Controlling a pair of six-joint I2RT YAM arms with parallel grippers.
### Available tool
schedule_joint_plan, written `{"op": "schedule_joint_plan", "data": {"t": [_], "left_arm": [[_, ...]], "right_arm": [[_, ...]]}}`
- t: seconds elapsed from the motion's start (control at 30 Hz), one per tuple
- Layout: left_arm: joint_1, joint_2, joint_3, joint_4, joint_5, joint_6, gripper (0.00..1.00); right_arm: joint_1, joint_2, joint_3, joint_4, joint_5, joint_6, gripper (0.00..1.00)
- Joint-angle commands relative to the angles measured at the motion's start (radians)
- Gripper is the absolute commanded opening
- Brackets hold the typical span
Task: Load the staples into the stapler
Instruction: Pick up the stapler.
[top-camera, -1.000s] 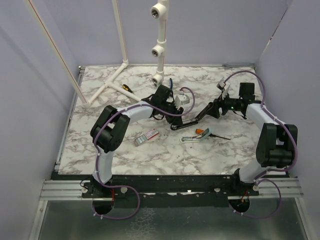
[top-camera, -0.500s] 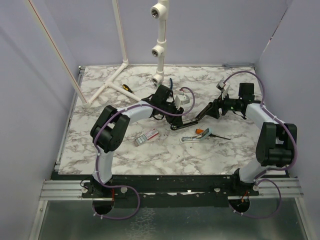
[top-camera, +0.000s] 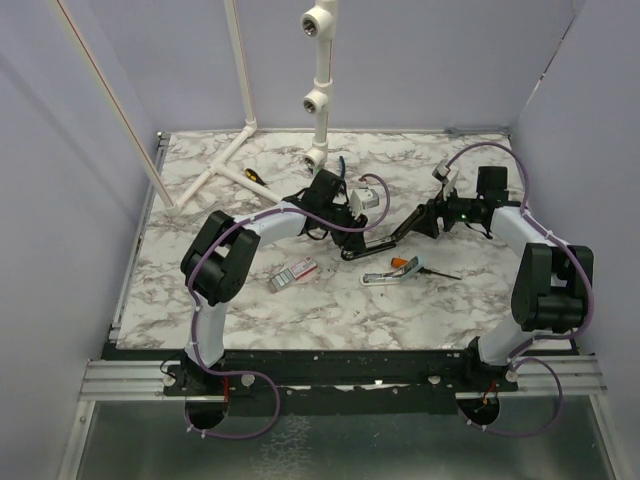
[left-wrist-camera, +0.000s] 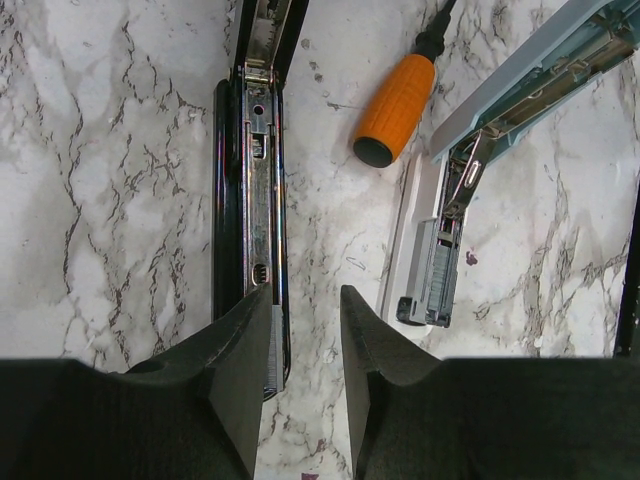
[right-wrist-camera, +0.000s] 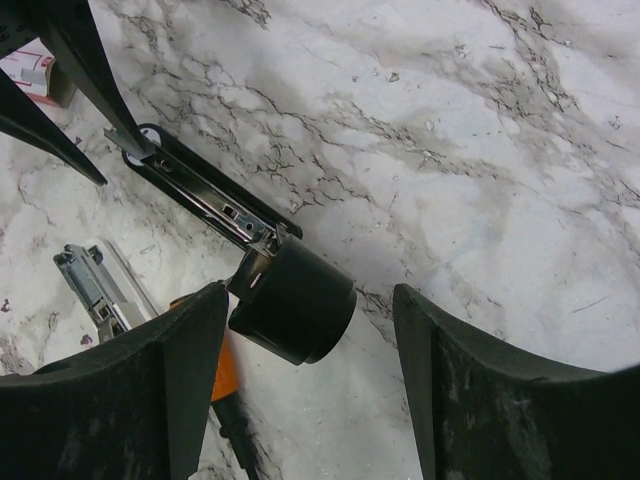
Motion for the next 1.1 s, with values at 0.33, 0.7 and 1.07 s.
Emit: {"op": "schedule_joint_plan", "data": {"t": [0.33,0.7,1.07], "left_arm": [[0.027,0.016,0.015,-0.032,-0.027,0.04,0.34],[0.029,0.022,0.016,-0.054,-0.03,0.061,0.32],[0.029,0.027,0.019,-0.059,-0.02,0.066,0.18]], "right_arm": [[0.001,0.024,0.02,-0.027,-0.006,-0.017,0.7],[0.002,0.025,0.021,-0.032,-0.009,-0.02,0.7],[0.001,0.031,0.022,-0.035,-0.011,-0.02,0.69]]}}
